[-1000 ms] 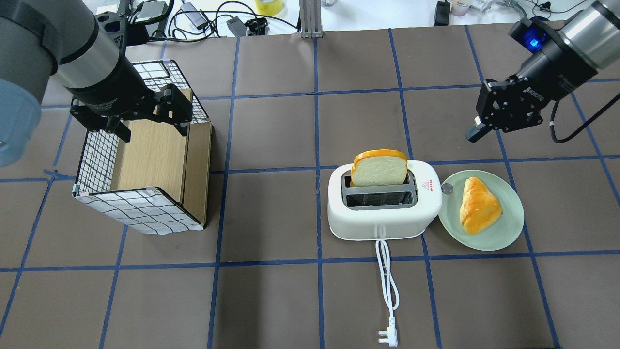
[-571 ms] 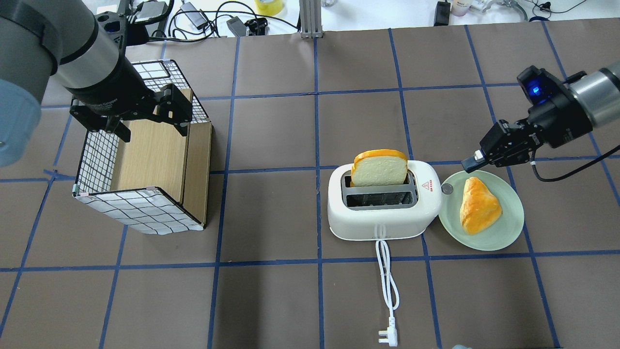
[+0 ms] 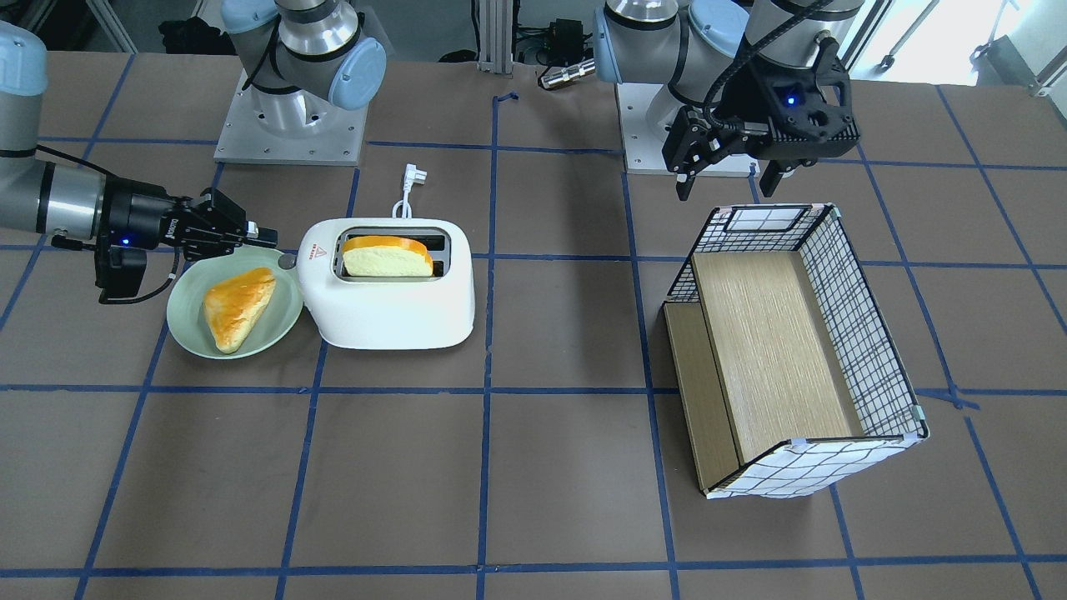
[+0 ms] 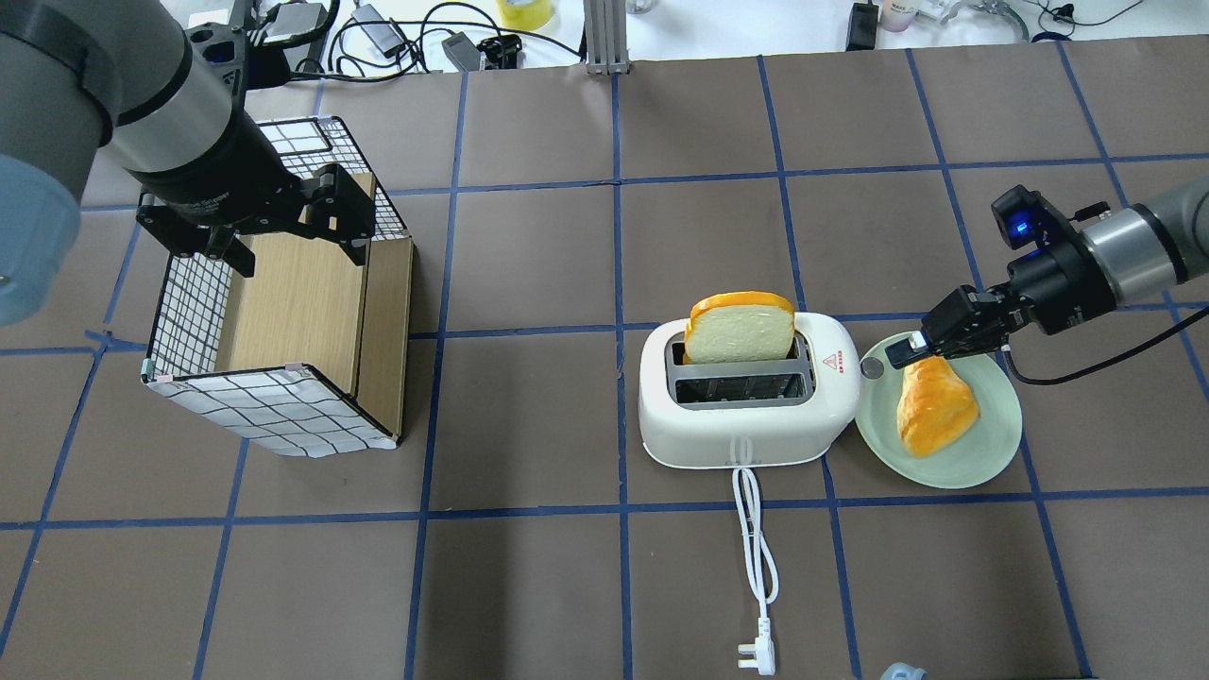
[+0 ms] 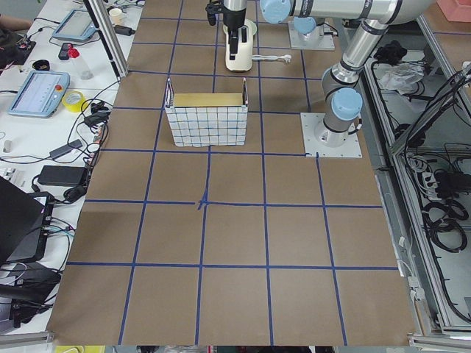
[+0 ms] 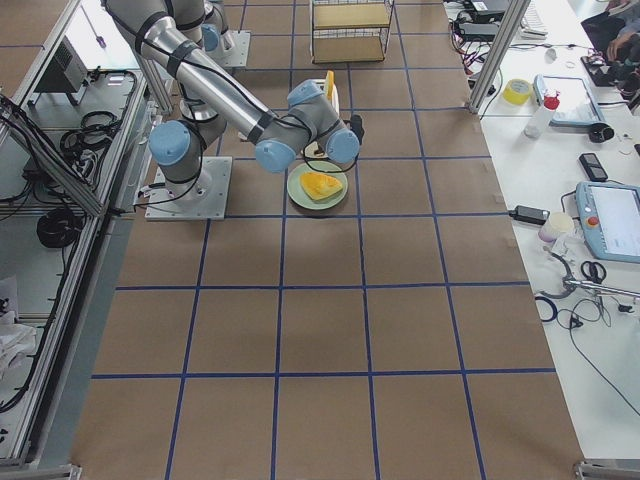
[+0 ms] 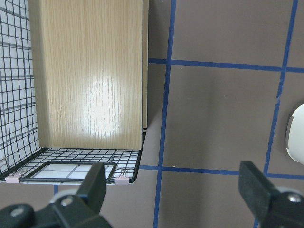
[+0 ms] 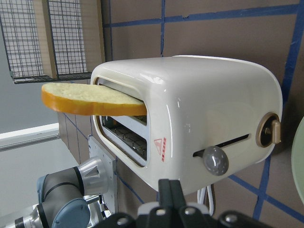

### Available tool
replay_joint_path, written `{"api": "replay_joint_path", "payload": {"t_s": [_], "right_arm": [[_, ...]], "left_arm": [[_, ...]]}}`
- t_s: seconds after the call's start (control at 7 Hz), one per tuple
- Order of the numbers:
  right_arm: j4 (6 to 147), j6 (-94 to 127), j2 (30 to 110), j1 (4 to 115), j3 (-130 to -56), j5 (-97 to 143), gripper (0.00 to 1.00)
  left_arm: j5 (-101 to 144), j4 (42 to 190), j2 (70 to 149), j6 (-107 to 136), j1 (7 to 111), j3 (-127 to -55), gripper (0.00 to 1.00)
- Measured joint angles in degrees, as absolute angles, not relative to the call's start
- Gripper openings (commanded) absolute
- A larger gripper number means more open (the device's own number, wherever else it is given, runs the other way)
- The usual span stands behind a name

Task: Press toaster with right arm
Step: 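Press the toaster lever down with the right gripper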

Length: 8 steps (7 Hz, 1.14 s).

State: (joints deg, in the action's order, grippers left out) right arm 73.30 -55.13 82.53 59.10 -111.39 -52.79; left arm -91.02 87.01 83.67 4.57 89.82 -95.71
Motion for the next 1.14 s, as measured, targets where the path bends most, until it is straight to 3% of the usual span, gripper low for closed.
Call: {"api": "replay_joint_path", "payload": {"t_s": [1.14], "right_arm": [[84.4, -55.5, 79.8, 59.1, -116.6, -51.8, 0.00]], "left_arm": [[-91.0, 87.0, 83.7, 4.6, 89.8, -95.7, 1.00]]}}
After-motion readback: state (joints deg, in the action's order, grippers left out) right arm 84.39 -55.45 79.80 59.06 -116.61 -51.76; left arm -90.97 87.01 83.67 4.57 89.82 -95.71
